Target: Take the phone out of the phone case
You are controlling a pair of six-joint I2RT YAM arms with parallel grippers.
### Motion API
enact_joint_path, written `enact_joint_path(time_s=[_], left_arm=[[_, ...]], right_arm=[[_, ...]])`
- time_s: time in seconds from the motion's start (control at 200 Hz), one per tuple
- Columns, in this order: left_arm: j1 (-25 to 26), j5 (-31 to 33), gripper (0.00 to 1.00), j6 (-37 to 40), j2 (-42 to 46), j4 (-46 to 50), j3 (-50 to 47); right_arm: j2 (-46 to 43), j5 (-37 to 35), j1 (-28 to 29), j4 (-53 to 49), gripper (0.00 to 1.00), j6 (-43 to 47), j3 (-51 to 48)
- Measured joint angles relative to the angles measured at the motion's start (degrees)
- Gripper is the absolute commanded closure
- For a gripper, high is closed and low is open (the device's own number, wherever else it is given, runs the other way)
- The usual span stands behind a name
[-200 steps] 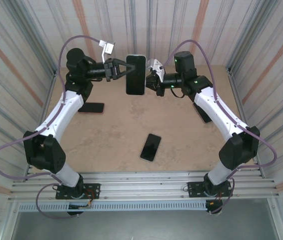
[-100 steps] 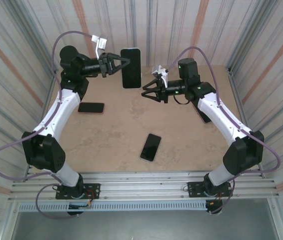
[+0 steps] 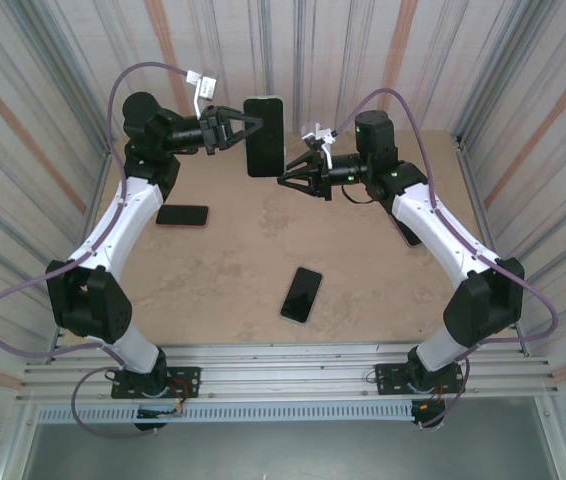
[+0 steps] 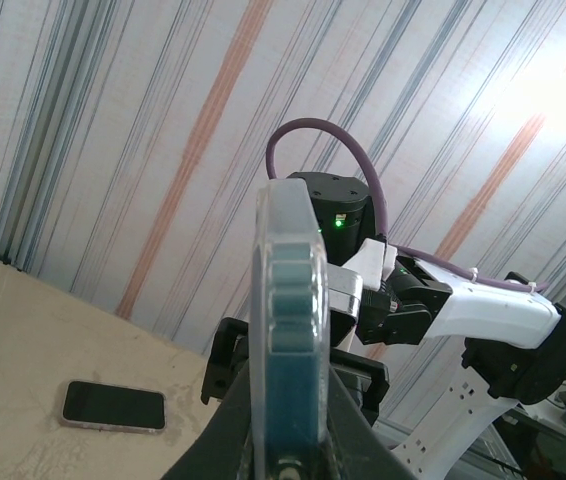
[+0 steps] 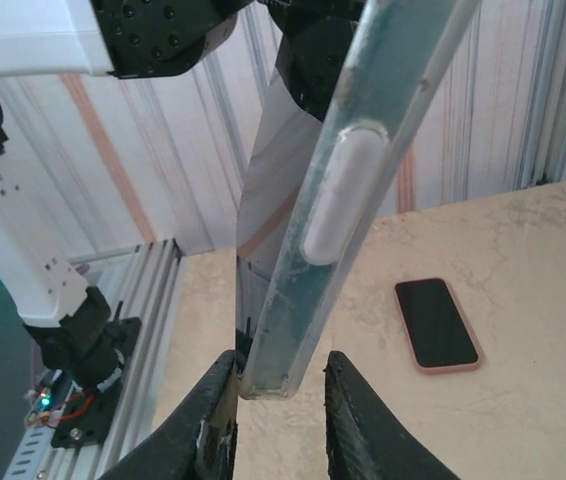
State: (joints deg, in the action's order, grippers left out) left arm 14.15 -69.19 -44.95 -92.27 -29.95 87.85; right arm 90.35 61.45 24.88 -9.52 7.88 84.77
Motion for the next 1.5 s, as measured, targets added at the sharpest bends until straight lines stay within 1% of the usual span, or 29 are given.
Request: enact_joint_path(time_s=[0.205, 0.316, 0.441, 0.561, 0.752, 0.932, 1.288, 1.498], left_arm=[[0.15, 0.02, 1.0, -1.07, -0.44, -1.57, 0.02], [0.15, 0.0, 1.0, -1.46, -0.46, -1.84, 0.02], [0.15, -0.09, 1.0, -2.05, -0.46, -1.88, 0.04], [0.15, -0.17, 1.0, -3.1, -0.46, -1.46, 0.04], [0.15, -0.22, 1.0, -3.69, -0.46, -1.38, 0.04], [0.15, -0.2, 1.0, -4.11, -0.46, -1.38, 0.07], [0.15, -0.2, 1.0, -4.57, -0.46, -1.86, 0.04], [0.26, 0.04, 1.0, -4.83, -0.46, -1.86, 0.04]], right_arm=[[0.94, 1.44, 0.07, -0.24, 0.83, -0.26, 1.64], [1.73, 2.01, 0.07, -2.6, 0.85, 0.15, 3.19], [2.34, 2.91, 0.04, -4.98, 0.82, 0.76, 4.57], [2.4, 2.89, 0.07, -6.97, 0.78, 3.32, 5.46], [2.45, 2.71, 0.04, -9.38, 0.78, 6.34, 6.05], [2.47, 2.67, 0.07, -10.86, 0.81, 8.02, 6.12], [3.17, 2.84, 0.04, -12.87, 0.89, 8.24, 7.41], [3.41, 2.19, -0.04, -13.07, 0.9, 8.22, 8.02]])
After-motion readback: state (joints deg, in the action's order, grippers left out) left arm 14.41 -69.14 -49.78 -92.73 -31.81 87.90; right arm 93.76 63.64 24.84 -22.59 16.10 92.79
